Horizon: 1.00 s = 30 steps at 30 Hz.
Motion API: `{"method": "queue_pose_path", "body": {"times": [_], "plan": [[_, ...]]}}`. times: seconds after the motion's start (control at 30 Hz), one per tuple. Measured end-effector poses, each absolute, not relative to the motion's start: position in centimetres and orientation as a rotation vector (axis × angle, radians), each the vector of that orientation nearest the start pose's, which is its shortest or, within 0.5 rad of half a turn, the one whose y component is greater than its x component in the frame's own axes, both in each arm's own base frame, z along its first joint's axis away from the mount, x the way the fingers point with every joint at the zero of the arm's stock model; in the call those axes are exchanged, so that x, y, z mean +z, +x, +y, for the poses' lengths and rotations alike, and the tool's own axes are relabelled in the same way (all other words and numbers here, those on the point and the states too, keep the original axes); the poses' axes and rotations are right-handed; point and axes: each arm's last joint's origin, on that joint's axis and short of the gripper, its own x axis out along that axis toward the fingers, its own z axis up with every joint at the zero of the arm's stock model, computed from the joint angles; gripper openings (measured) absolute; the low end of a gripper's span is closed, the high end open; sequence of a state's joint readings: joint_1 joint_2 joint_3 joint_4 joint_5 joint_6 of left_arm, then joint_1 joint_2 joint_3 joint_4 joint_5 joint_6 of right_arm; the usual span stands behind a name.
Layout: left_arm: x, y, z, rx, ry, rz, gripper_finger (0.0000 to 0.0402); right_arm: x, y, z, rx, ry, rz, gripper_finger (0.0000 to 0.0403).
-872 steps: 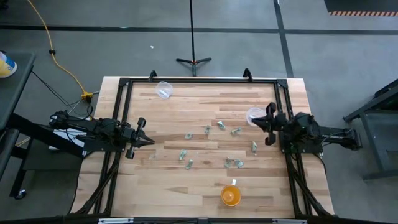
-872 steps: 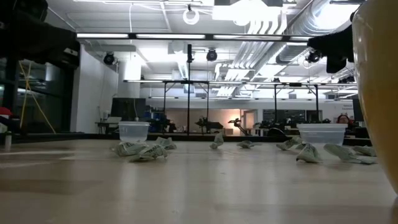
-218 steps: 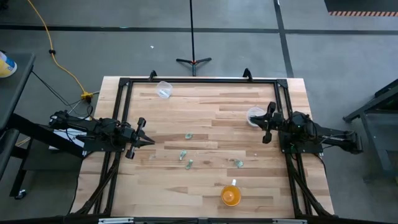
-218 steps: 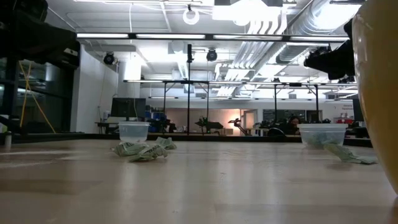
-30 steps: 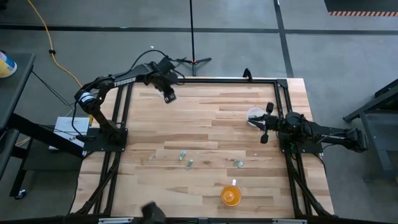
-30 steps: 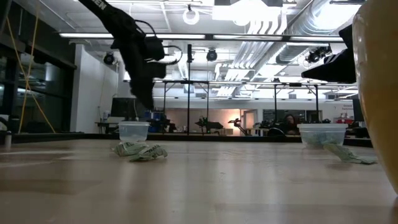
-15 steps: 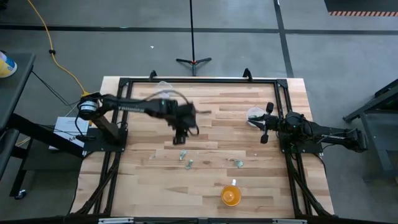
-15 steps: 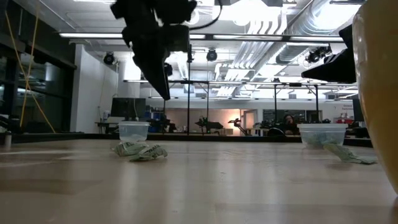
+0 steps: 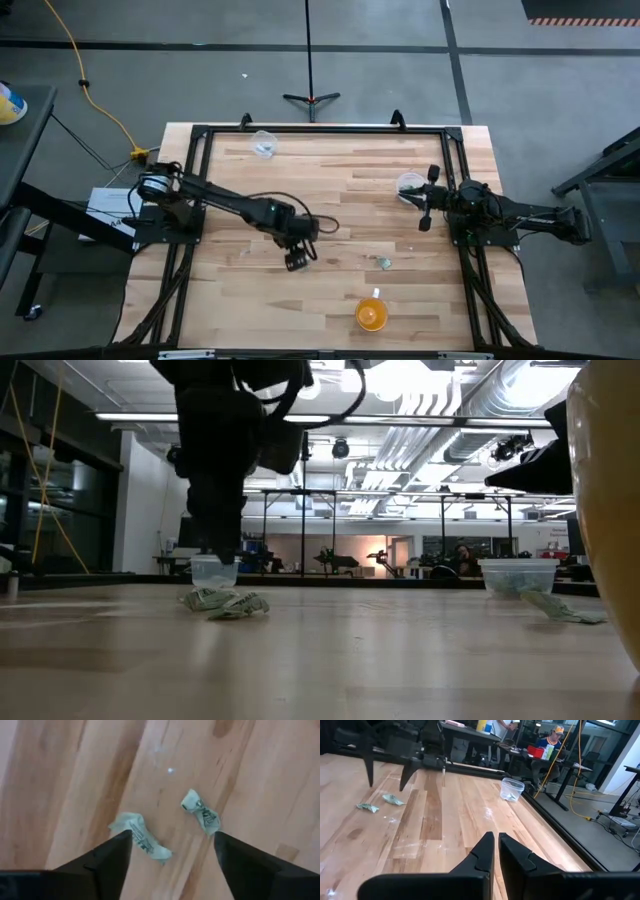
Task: Pick and place items into bin
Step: Put the stevia packet into the top transparent bin
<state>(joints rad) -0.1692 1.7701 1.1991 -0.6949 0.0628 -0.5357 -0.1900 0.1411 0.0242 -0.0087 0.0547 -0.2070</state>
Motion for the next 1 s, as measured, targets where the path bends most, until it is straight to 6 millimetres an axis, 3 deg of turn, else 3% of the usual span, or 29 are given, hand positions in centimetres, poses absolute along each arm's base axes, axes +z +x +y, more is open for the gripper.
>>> {"method": "queue_pose_path", "body": {"times": [0.23,0.5,0.67,1.0], "plan": [[15.6,34.0,-6.0,0.321,-0.415,1.356,0.0355,15.9,10.3,-2.1,-0.229,-0.189,0.155,0.0019],[14.3,34.2,-6.0,0.348,-0.396,1.389,0.0327,15.9,10.3,-2.1,-0.229,-0.19,0.152,0.0017],[14.4,34.0,-6.0,0.307,-0.367,1.418,0.0261,16.0,10.3,-2.1,-0.23,-0.19,0.15,0.0016],[14.7,33.2,-5.9,0.139,-0.197,1.497,0.0055,16.0,10.3,-2.1,-0.229,-0.204,0.15,0.0016]]}}
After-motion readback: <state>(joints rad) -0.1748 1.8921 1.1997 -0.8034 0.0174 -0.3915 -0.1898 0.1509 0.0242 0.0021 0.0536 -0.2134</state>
